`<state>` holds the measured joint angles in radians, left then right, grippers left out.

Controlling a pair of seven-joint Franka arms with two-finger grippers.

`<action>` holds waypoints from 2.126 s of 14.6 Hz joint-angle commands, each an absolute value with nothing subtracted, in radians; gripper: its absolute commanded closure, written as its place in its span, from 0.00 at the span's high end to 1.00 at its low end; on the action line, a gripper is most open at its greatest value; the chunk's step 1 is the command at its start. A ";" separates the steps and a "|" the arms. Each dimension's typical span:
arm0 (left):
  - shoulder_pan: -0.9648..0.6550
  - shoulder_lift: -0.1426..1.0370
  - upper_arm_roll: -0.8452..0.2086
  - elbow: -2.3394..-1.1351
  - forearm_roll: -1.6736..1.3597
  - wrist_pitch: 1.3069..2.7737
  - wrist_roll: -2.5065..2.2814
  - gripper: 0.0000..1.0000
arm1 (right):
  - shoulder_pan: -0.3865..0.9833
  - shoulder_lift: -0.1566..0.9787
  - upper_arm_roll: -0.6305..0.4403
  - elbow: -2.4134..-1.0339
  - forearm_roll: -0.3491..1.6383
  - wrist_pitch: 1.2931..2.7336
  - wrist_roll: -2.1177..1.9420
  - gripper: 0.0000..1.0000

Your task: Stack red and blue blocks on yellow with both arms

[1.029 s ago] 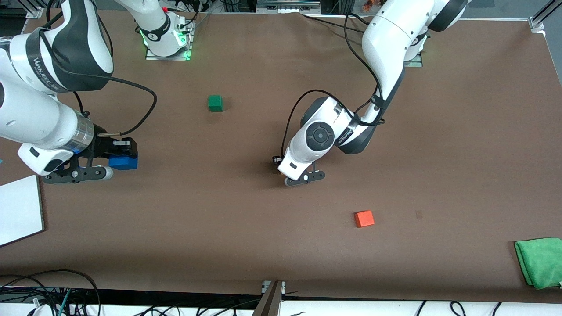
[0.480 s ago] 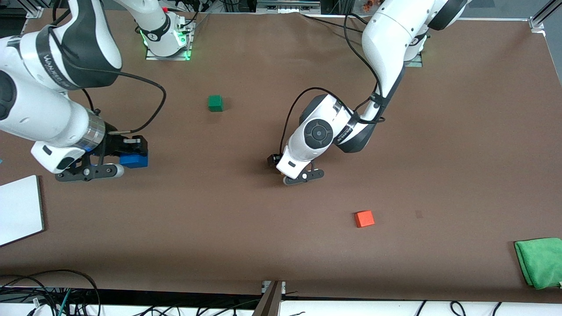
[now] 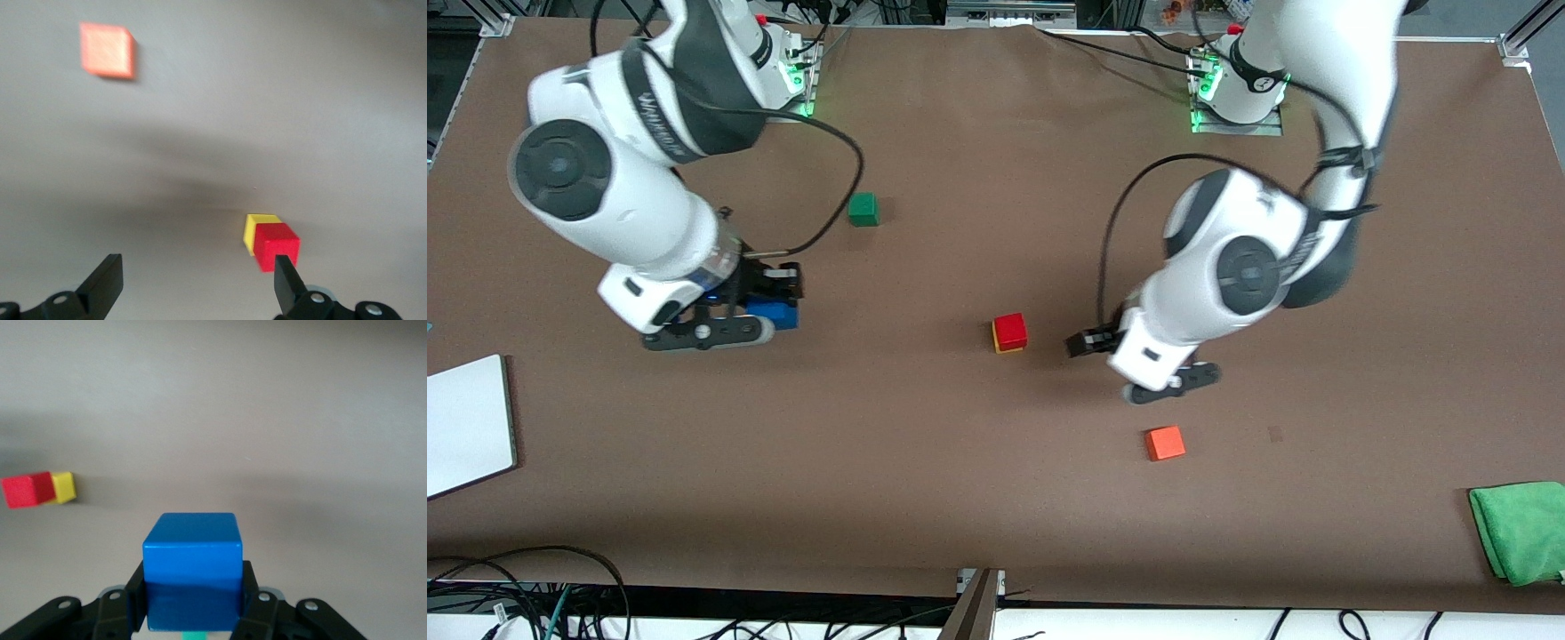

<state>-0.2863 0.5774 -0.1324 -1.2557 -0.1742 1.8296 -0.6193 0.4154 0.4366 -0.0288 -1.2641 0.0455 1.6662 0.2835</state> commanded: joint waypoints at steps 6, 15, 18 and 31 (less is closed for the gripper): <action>-0.037 0.368 -0.138 -1.282 -0.158 1.554 -0.230 1.00 | 0.670 0.613 -0.043 -1.226 0.045 1.907 0.599 0.33; 0.011 0.054 -0.146 -1.614 0.001 1.528 -0.221 1.00 | 0.761 0.742 -0.043 -1.220 0.041 2.098 0.681 0.33; 0.014 0.054 -0.144 -1.628 0.011 1.546 -0.222 1.00 | 0.764 0.794 -0.043 -1.163 0.041 2.123 0.684 0.33; 0.044 0.066 -0.149 -1.606 0.064 1.554 -0.030 1.00 | 0.787 0.850 -0.049 -1.111 0.040 2.123 0.683 0.40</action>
<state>0.0396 0.0825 -0.1442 -1.6015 0.0361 1.5620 -0.1199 0.7759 0.8311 -0.0357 -1.1515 0.0438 2.1286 0.6668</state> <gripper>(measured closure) 0.000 0.449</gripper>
